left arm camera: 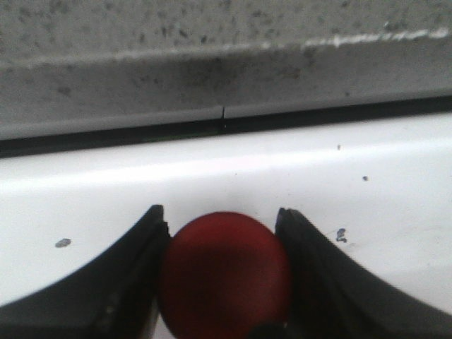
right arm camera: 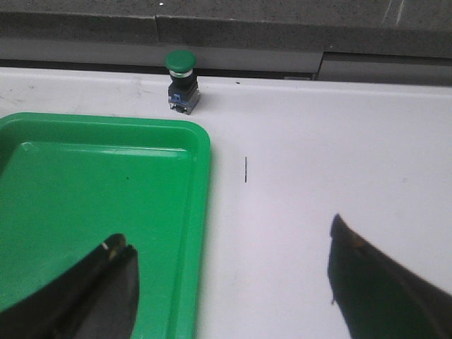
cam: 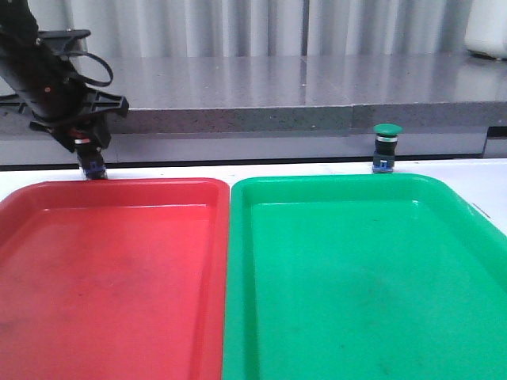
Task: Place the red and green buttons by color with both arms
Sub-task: 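Lower the left gripper over the red button and close on it, then lift the red button with the left gripper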
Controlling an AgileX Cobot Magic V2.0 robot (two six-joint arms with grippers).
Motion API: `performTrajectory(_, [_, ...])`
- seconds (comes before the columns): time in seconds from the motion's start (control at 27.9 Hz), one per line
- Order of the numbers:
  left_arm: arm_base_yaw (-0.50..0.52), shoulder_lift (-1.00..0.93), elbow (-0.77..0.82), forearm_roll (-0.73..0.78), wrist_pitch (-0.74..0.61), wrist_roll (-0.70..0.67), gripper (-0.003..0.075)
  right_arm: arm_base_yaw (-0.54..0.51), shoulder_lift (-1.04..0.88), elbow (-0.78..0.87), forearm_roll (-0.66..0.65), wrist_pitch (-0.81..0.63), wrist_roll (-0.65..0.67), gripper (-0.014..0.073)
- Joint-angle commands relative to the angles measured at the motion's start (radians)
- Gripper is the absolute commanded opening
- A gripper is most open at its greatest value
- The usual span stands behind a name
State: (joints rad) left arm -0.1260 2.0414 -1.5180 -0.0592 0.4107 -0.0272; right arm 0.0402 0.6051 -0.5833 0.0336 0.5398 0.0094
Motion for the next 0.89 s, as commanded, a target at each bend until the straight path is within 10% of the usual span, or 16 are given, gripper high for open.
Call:
performTrajectory(0.0, [-0.008, -0.149, -0.03, -0.011, -0.023, -0.007, 0.0198, -0.005, 0.006, -0.035, -0.007, -0.068, -0.009, 0.0574])
performTrajectory(0.39, [-0.012, -0.456, -0.005, -0.011, 0.18, 0.051, 0.0198, -0.005, 0.006, -0.035, -0.007, -0.068, -0.009, 0.0574])
performTrajectory(0.86, [-0.141, -0.795, 0.423, -0.011, 0.113, 0.072, 0.0198, -0.005, 0.006, -0.035, -0.007, -0.068, -0.009, 0.0574])
